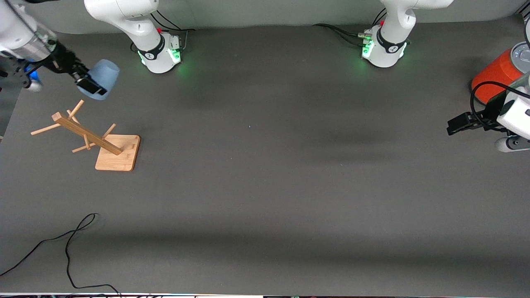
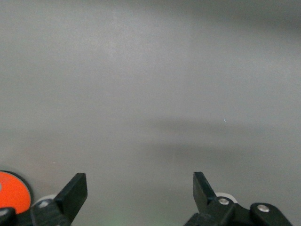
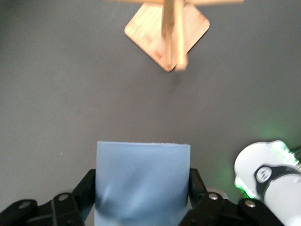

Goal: Rotate and upright cup with both arms
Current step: 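Carry the blue cup with the right gripper to the table middle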

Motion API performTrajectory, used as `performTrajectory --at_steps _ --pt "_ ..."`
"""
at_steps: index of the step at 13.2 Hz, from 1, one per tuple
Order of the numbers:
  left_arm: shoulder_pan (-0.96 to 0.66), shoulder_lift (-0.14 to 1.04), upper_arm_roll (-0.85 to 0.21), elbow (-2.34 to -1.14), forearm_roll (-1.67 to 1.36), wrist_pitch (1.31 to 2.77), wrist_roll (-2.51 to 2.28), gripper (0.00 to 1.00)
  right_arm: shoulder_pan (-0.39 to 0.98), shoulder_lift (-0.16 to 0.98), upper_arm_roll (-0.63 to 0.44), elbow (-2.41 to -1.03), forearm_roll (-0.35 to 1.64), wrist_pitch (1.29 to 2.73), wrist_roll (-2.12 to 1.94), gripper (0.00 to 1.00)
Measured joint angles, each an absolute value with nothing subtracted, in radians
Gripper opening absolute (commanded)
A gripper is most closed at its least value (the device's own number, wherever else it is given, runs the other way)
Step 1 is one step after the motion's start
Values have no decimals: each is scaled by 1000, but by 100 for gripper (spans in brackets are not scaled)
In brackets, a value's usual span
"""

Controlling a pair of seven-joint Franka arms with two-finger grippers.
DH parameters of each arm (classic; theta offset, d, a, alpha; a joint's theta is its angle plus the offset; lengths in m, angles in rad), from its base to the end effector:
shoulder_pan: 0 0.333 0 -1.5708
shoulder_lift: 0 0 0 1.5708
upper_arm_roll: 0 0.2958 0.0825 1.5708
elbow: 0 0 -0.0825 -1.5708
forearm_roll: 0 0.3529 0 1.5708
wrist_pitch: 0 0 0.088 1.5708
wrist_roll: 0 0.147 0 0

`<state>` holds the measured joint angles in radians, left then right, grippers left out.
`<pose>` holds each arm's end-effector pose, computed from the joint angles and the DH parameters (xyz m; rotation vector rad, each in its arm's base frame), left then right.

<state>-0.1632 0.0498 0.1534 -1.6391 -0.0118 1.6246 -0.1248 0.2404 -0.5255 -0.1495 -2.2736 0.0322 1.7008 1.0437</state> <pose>0.5355 -0.0084 0.5126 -3.1346 -0.1821 0.1003 0.3653 0.0327 0.4964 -2.7461 1.3879 0.1571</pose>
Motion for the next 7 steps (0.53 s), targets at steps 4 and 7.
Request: performTrajectory --at_steps 4,7 --pt "-163 50 153 -1639 -12 1625 -125 100 557 -468 -146 -2189 36 1717 1489 28" --pt "-163 50 153 -1639 -12 1625 -125 100 728 -248 -144 -1981 61 1741 1754 28"
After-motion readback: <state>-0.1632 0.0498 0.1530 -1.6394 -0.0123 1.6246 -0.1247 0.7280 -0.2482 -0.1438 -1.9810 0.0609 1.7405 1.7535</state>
